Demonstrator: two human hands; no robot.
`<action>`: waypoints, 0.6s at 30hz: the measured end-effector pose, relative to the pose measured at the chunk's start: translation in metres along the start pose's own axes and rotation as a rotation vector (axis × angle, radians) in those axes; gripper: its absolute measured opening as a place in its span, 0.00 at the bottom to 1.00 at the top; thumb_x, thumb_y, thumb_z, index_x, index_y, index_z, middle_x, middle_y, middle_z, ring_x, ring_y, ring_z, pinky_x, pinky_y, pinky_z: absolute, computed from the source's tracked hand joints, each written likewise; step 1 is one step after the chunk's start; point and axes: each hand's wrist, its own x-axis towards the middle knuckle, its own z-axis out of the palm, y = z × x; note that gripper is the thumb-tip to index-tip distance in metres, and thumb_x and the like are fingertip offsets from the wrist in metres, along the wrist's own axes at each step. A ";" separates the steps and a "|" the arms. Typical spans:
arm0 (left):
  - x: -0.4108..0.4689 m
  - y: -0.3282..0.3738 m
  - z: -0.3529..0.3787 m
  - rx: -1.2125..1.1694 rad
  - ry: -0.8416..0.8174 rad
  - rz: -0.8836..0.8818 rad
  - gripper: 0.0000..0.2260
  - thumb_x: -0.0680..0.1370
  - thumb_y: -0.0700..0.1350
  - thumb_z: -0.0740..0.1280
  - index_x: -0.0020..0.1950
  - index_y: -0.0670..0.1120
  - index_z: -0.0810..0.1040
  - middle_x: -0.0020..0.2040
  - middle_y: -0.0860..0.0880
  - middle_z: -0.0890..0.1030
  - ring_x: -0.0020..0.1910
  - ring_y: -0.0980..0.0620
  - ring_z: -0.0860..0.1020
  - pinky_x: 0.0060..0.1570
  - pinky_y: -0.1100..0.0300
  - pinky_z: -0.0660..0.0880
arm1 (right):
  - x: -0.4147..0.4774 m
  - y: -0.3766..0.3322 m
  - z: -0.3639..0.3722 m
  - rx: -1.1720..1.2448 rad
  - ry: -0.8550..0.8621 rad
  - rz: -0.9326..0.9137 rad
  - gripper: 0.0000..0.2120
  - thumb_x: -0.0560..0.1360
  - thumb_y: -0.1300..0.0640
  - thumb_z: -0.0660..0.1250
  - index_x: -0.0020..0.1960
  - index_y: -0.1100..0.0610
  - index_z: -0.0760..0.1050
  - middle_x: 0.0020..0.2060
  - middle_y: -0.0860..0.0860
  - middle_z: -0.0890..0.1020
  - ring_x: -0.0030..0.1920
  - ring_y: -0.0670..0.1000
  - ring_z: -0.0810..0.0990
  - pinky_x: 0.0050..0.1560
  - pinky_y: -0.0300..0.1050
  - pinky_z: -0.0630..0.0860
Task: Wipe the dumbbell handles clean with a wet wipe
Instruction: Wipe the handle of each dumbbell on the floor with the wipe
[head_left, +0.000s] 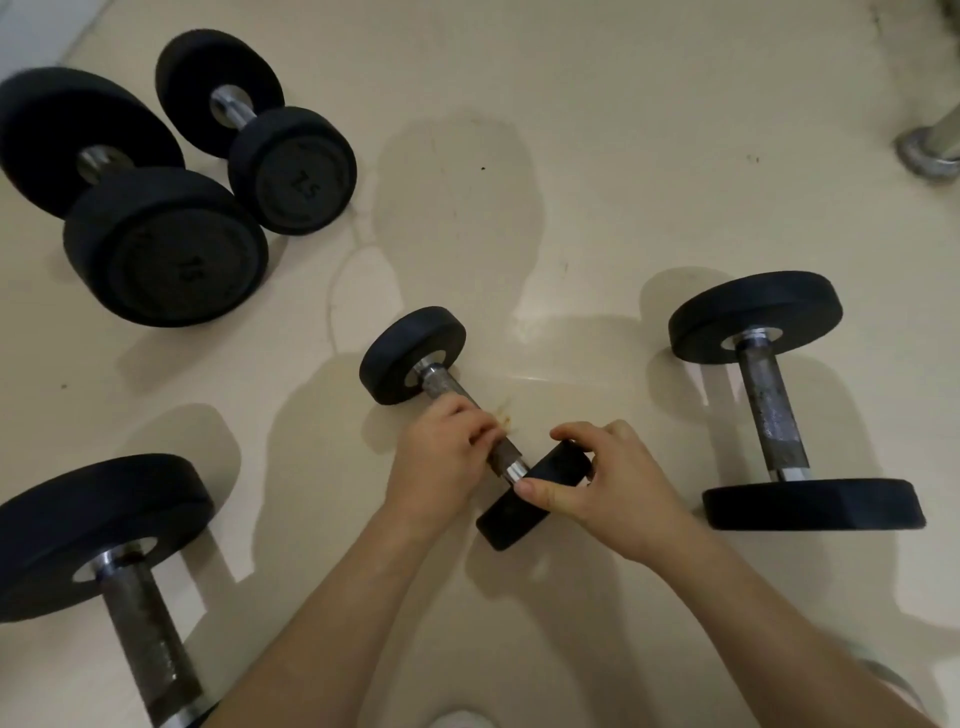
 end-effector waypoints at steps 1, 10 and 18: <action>0.009 -0.004 -0.002 0.019 0.088 -0.063 0.02 0.71 0.41 0.75 0.42 0.43 0.85 0.39 0.49 0.78 0.35 0.58 0.72 0.41 0.75 0.66 | -0.001 -0.001 0.000 0.005 0.004 0.003 0.37 0.61 0.32 0.72 0.65 0.46 0.70 0.50 0.45 0.69 0.48 0.44 0.72 0.49 0.37 0.69; 0.006 -0.016 -0.026 0.117 -0.268 0.123 0.17 0.73 0.36 0.69 0.60 0.46 0.81 0.45 0.50 0.76 0.44 0.49 0.78 0.47 0.58 0.76 | -0.007 -0.012 0.005 -0.085 -0.013 0.065 0.43 0.62 0.31 0.69 0.72 0.46 0.61 0.61 0.48 0.69 0.58 0.48 0.70 0.55 0.43 0.71; 0.036 -0.017 -0.021 0.257 -0.076 0.081 0.12 0.67 0.35 0.74 0.49 0.43 0.84 0.41 0.45 0.82 0.36 0.46 0.80 0.36 0.60 0.75 | 0.000 -0.012 0.013 -0.299 -0.060 0.108 0.56 0.58 0.26 0.67 0.75 0.48 0.46 0.68 0.50 0.66 0.65 0.56 0.65 0.62 0.54 0.67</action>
